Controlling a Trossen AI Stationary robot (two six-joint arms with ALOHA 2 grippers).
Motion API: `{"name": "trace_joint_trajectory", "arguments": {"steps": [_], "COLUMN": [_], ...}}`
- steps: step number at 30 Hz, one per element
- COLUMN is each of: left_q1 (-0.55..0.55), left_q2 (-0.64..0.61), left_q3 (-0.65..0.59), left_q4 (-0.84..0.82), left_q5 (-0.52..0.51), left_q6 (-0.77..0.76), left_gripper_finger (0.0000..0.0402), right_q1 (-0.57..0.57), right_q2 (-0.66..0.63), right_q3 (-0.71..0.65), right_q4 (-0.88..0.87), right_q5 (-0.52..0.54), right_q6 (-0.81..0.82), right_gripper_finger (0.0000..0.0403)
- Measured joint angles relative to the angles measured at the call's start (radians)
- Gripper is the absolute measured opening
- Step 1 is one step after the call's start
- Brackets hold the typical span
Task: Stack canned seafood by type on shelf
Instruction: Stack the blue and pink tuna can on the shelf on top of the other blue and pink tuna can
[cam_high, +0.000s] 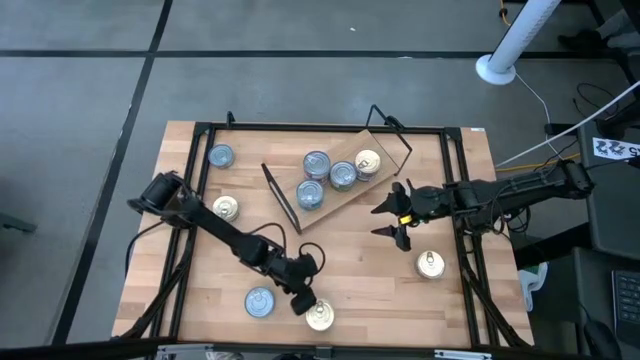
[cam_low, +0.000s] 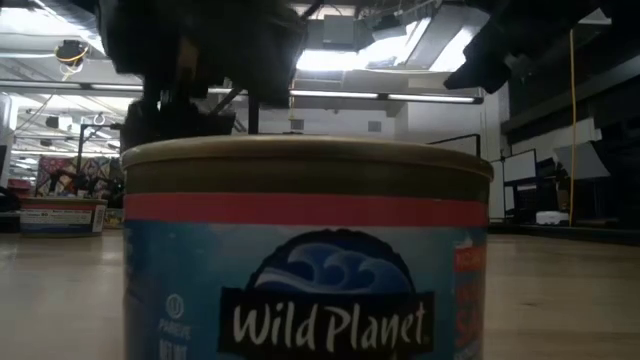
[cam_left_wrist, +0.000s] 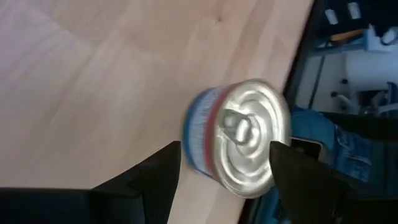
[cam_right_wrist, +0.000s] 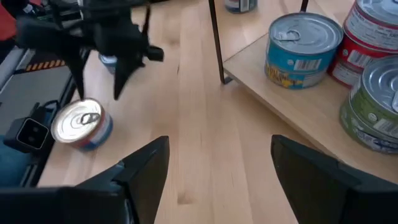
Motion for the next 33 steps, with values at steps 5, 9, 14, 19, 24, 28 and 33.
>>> {"name": "trace_joint_trajectory", "arguments": {"steps": [5, 9, 14, 19, 24, 28, 33], "left_q1": [-0.003, -0.005, -0.004, -0.004, -0.004, -0.005, -0.002], "left_q2": [0.027, 0.041, 0.041, 0.047, 0.047, 0.063, 0.083], "left_q3": [0.000, 0.000, 0.000, 0.000, 0.000, 0.001, 0.003], "left_q4": [-0.002, -0.001, -0.004, -0.008, -0.007, -0.005, 0.013], "left_q5": [0.000, 0.004, 0.012, 0.023, 0.029, 0.029, 0.055], "left_q6": [-0.007, -0.019, -0.021, -0.018, -0.015, -0.019, -0.039], "left_gripper_finger": [0.0237, 0.0237, 0.0237, 0.0237, 0.0237, 0.0237, 0.0236], "right_q1": [0.000, 0.000, 0.000, 0.000, 0.000, 0.000, 0.000], "right_q2": [0.000, 0.000, 0.000, 0.000, 0.000, 0.000, 0.000], "right_q3": [0.000, 0.000, 0.000, 0.000, 0.000, 0.000, 0.000], "right_q4": [0.023, 0.042, 0.042, 0.042, 0.042, 0.042, 0.039], "right_q5": [0.001, 0.000, 0.000, 0.000, 0.001, 0.001, 0.002], "right_q6": [0.000, 0.000, 0.001, 0.001, 0.001, 0.001, 0.001], "right_gripper_finger": [0.0280, 0.0280, 0.0280, 0.0280, 0.0280, 0.0280, 0.0280]}}
